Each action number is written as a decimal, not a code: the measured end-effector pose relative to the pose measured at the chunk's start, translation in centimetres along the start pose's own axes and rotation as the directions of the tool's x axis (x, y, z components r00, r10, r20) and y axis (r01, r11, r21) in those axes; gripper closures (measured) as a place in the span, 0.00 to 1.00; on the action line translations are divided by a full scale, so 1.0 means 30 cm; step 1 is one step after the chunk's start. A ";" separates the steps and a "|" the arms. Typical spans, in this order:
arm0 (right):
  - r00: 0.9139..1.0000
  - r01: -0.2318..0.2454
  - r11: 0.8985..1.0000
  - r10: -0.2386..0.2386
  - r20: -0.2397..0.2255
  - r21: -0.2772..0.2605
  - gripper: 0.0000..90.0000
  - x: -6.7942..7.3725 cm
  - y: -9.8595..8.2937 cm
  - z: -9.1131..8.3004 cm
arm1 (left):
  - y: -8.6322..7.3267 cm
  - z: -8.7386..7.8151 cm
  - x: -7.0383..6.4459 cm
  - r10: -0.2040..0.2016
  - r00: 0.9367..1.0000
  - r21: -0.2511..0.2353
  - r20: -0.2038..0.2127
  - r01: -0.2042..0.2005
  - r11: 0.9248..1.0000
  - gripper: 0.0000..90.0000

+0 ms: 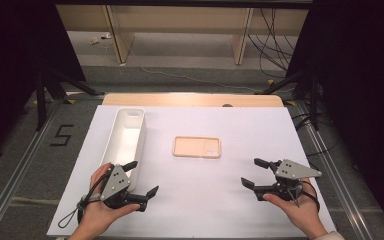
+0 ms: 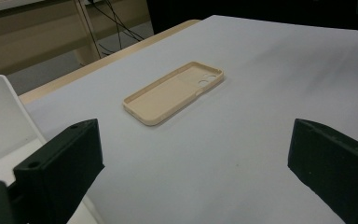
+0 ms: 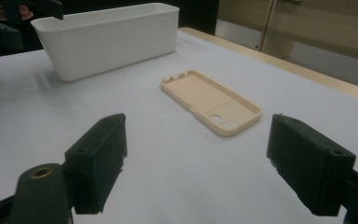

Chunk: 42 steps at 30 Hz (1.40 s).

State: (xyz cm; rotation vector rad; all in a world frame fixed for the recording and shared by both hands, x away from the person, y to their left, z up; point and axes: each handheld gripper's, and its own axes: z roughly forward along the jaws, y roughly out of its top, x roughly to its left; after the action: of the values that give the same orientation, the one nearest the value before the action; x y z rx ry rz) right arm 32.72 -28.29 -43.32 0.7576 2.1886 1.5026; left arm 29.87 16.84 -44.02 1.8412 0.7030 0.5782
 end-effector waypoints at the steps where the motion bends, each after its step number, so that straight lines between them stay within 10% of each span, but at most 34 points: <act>1: 1.000 -0.001 1.000 0.001 0.002 -0.001 0.24 -0.001 -0.001 0.000 | 0.000 0.000 0.000 0.000 1.000 0.000 0.000 0.000 1.000 0.03; 14: 1.000 0.020 1.000 -0.020 0.001 0.003 0.34 0.003 0.011 0.000 | -0.001 -0.001 -0.004 0.002 1.000 0.004 0.004 -0.002 1.000 0.03; 19: 0.997 0.072 0.997 -0.071 -0.027 0.040 0.73 0.012 0.046 0.036 | -0.002 0.004 -0.002 -0.001 1.000 0.010 0.000 0.001 1.000 0.04; 25: 0.995 0.096 0.992 -0.093 -0.041 0.080 1.00 0.038 0.091 0.129 | -0.003 0.004 -0.001 -0.001 1.000 0.014 -0.002 0.001 1.000 0.05; 42: 0.986 0.143 0.970 -0.121 -0.117 0.198 1.00 0.094 0.196 0.504 | -0.002 -0.001 -0.001 0.005 1.000 0.012 0.003 -0.005 1.000 0.06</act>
State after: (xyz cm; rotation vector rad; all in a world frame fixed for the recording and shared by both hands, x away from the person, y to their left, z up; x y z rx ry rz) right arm 40.59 -13.82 -43.26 0.5930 2.4489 1.2911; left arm 29.82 16.86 -44.08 1.8546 0.7018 0.5758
